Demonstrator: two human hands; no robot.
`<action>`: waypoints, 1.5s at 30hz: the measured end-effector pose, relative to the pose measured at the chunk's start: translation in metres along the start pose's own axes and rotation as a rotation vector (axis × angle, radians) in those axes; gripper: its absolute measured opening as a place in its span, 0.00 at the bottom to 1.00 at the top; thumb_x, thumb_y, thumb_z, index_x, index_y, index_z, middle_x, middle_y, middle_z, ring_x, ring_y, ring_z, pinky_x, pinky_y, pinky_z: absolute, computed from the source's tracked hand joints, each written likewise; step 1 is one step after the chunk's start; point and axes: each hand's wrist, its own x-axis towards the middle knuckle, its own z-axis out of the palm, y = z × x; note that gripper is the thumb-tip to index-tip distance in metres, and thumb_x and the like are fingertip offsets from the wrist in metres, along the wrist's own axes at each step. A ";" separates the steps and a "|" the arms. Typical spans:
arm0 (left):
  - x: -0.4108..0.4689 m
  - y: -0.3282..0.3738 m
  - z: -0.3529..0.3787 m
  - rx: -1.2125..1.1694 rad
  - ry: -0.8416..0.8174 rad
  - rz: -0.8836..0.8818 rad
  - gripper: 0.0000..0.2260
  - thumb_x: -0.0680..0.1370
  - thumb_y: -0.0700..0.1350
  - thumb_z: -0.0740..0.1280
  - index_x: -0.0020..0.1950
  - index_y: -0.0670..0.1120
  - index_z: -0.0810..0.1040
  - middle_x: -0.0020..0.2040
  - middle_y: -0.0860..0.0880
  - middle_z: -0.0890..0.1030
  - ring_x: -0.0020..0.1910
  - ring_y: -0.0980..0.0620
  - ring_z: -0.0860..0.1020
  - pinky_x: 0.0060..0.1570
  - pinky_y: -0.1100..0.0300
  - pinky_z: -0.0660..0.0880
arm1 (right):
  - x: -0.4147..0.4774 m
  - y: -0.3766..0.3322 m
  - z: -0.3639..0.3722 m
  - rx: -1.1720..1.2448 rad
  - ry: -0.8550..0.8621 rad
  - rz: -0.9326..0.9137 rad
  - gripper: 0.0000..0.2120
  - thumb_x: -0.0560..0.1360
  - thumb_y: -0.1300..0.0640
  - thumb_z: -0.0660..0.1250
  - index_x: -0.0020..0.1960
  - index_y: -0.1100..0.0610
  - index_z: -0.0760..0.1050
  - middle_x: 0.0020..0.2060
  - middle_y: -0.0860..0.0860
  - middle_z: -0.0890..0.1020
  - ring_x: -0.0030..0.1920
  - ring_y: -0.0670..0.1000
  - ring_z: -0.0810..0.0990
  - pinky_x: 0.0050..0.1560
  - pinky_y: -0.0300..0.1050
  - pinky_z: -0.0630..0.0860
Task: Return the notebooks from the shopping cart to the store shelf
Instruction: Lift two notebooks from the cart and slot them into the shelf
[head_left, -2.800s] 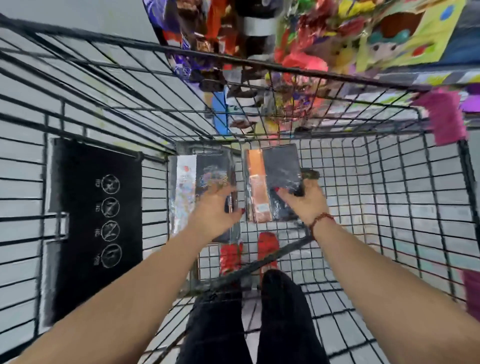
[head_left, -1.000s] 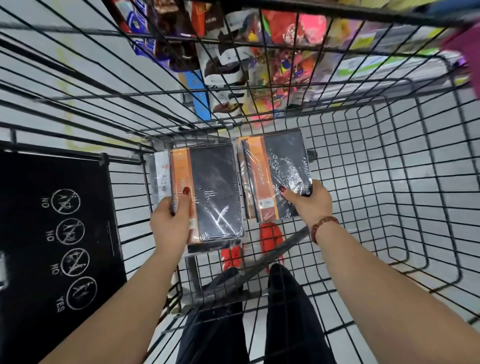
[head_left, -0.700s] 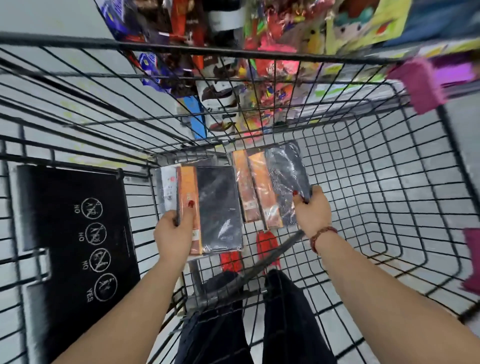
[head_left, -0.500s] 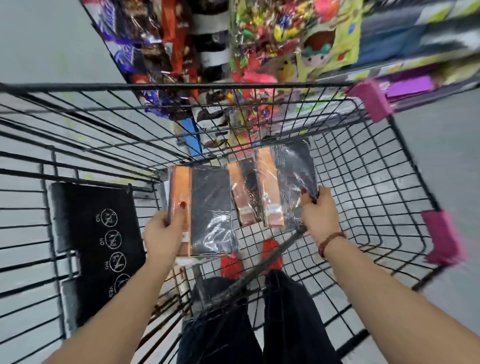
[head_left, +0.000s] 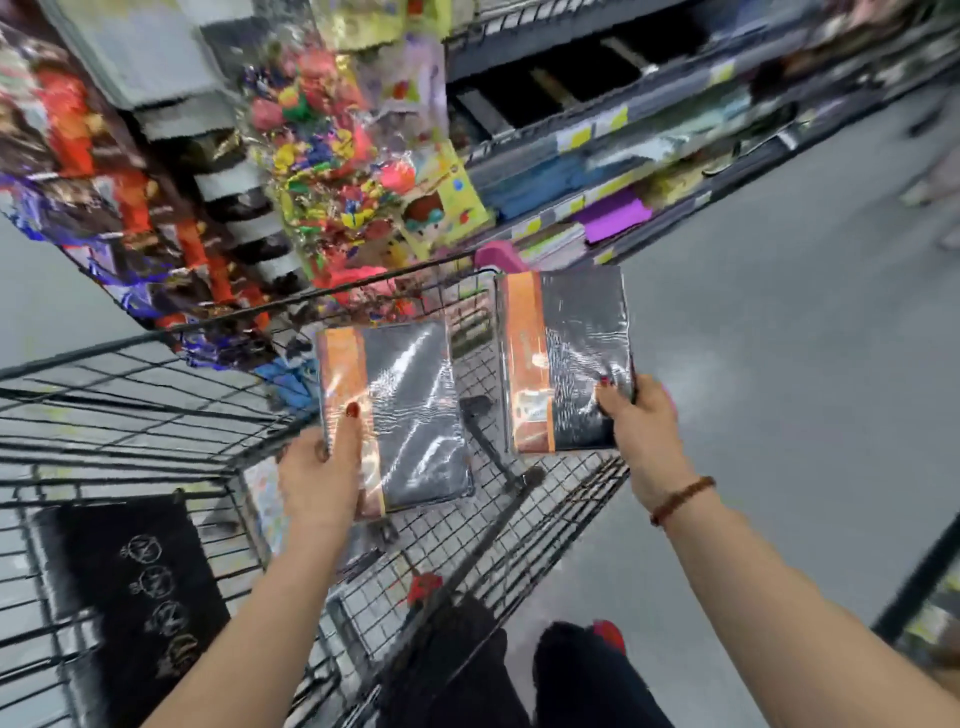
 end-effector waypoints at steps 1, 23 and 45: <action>-0.009 0.008 0.012 0.004 -0.013 0.029 0.24 0.71 0.65 0.64 0.39 0.42 0.75 0.33 0.42 0.76 0.32 0.45 0.74 0.35 0.47 0.75 | 0.001 0.000 -0.018 0.024 0.023 -0.001 0.09 0.76 0.63 0.64 0.39 0.52 0.71 0.38 0.52 0.75 0.40 0.51 0.74 0.42 0.41 0.73; -0.223 0.118 0.282 0.018 -0.280 0.294 0.20 0.77 0.52 0.66 0.30 0.45 0.64 0.28 0.47 0.66 0.29 0.50 0.63 0.30 0.57 0.59 | 0.043 0.045 -0.374 0.266 0.276 0.037 0.04 0.76 0.61 0.63 0.43 0.58 0.72 0.38 0.55 0.75 0.36 0.50 0.72 0.32 0.33 0.71; -0.127 0.228 0.521 -0.048 -0.191 0.127 0.22 0.76 0.56 0.65 0.40 0.36 0.70 0.33 0.42 0.70 0.32 0.48 0.68 0.20 0.65 0.65 | 0.327 -0.015 -0.419 0.221 0.130 0.100 0.08 0.76 0.62 0.64 0.51 0.66 0.72 0.40 0.54 0.75 0.40 0.51 0.72 0.41 0.42 0.71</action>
